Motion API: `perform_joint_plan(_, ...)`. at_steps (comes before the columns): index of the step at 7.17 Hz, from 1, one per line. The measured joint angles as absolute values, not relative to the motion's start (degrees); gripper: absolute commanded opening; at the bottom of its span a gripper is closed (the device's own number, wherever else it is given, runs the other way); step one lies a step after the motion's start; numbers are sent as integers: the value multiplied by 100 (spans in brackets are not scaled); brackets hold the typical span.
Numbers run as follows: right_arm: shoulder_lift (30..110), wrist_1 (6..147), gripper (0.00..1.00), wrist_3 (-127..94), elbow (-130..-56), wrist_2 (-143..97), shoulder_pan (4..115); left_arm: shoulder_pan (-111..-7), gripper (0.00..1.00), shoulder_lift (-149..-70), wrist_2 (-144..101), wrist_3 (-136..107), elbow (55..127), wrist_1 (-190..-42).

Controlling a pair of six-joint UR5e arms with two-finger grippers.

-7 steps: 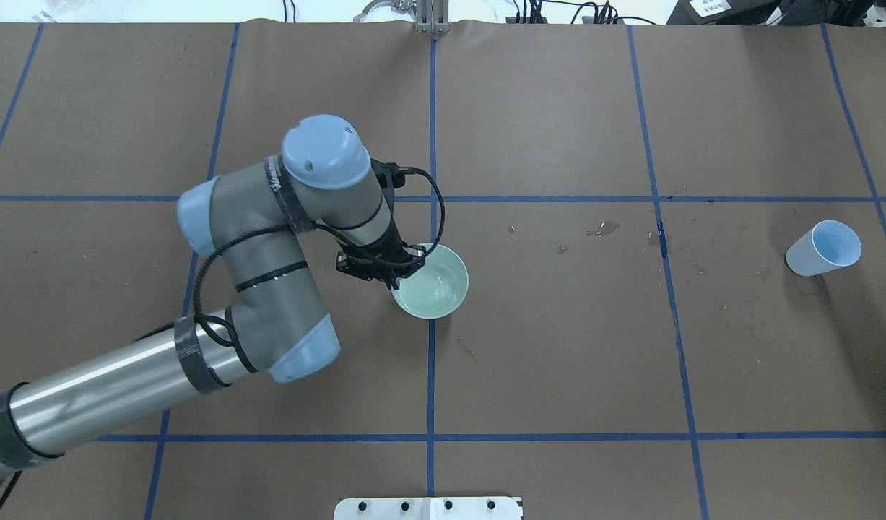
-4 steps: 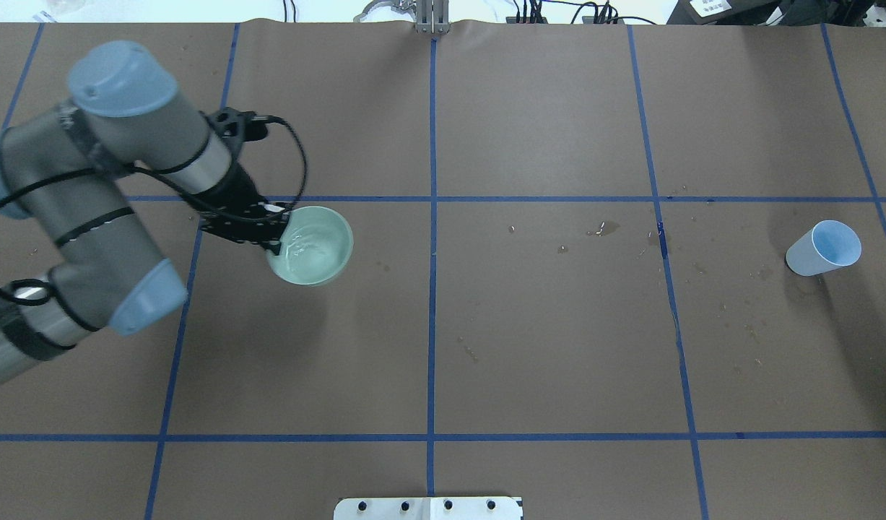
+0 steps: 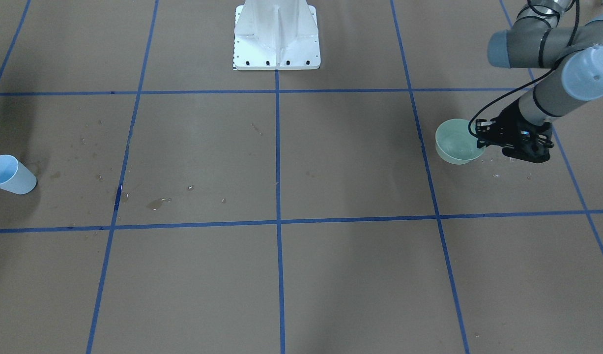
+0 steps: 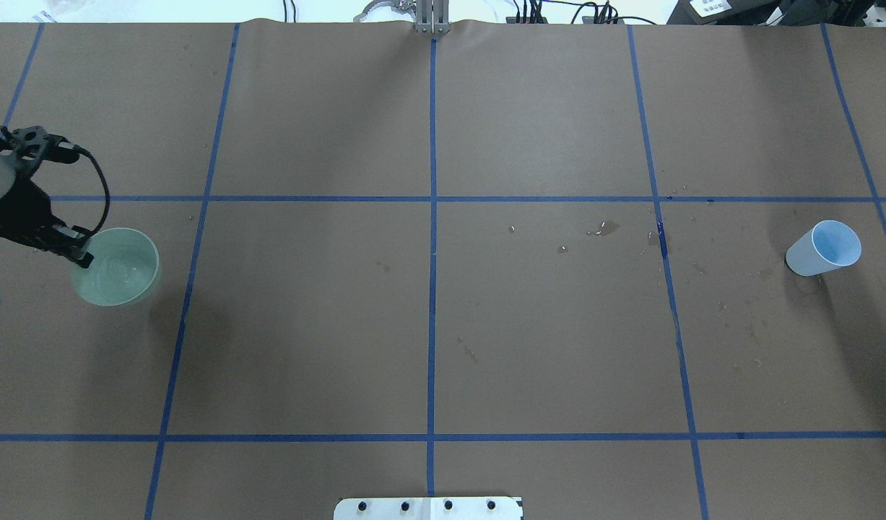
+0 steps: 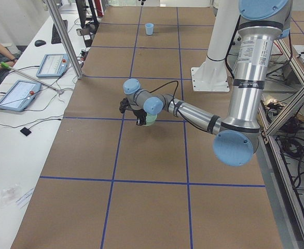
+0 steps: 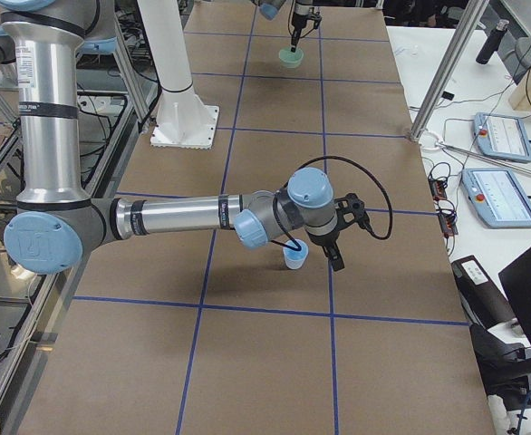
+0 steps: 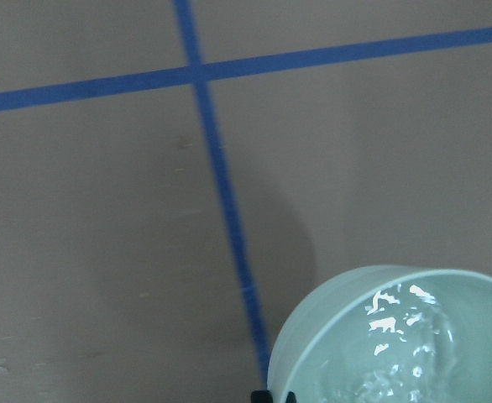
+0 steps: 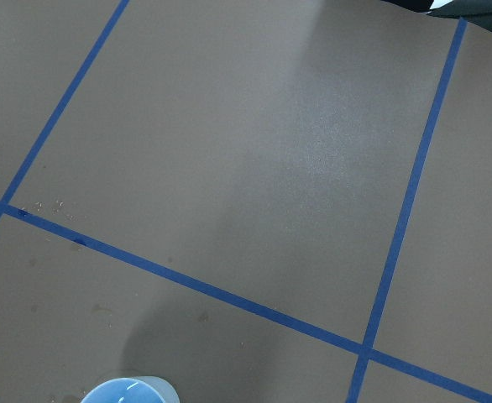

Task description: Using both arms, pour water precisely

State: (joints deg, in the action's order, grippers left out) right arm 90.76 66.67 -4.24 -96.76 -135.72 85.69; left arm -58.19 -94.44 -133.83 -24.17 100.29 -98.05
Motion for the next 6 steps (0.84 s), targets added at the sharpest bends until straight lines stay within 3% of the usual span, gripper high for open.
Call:
perform_joint_plan(3,9123,6671,99,-441,-9754,-13586,8569,-6385,0,-9312,-13386,-1519,9301,-9808)
perform_joint_plan(5,9130,6676,99,-447,-9760,-13582,8568,-6459,76,-9308,-13372,-1420,9100,-9811)
perform_joint_plan(6,9122,6699,99,-448,-9761,-13580,8566,-6468,98,-9308,-13365,-1411,9045,-9814)
